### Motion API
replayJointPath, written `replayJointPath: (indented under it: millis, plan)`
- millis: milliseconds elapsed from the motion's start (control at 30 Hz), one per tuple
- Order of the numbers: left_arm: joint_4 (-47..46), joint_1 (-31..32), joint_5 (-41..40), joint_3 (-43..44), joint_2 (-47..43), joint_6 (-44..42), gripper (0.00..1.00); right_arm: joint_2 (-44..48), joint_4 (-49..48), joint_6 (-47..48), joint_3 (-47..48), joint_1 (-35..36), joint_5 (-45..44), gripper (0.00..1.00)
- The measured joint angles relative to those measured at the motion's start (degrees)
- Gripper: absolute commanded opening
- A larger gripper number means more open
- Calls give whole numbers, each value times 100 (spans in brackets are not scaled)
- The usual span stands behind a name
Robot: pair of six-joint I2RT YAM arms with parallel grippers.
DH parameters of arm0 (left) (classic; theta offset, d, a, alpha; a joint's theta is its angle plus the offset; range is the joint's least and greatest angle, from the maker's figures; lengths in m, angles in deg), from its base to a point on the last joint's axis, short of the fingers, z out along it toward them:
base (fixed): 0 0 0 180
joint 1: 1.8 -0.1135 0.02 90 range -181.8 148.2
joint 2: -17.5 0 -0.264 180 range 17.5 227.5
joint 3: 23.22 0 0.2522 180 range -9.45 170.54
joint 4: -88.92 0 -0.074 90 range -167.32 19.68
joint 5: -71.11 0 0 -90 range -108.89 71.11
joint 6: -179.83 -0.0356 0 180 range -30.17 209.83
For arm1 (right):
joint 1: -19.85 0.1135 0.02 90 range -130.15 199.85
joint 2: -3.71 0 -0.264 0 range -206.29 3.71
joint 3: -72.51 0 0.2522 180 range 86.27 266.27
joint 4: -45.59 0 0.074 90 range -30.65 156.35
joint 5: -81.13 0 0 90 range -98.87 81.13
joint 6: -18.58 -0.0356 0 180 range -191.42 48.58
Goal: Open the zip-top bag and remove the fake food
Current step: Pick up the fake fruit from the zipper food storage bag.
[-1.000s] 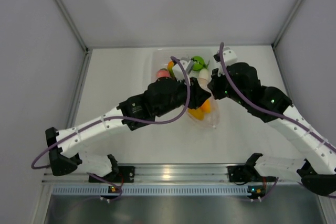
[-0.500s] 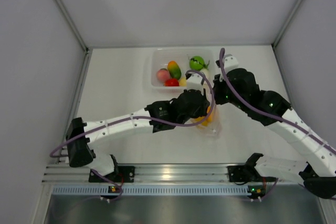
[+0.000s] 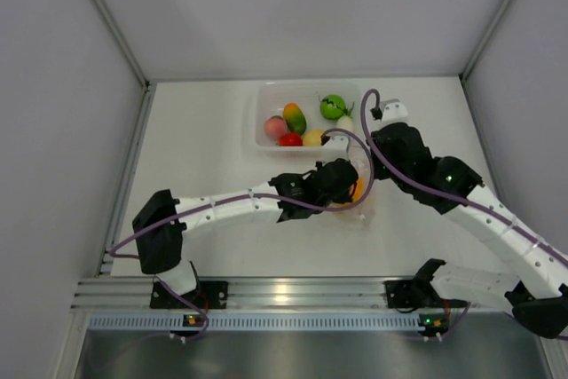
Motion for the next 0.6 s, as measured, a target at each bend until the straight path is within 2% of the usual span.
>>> replayJointPath:
  millis: [300, 600]
  plan:
    - [-4, -7, 46, -4, 59, 17, 24, 52, 35, 61, -4, -61, -61, 0]
    - [4, -90, 168, -4, 774, 120, 33, 63, 26, 79, -332, -168, -48, 0]
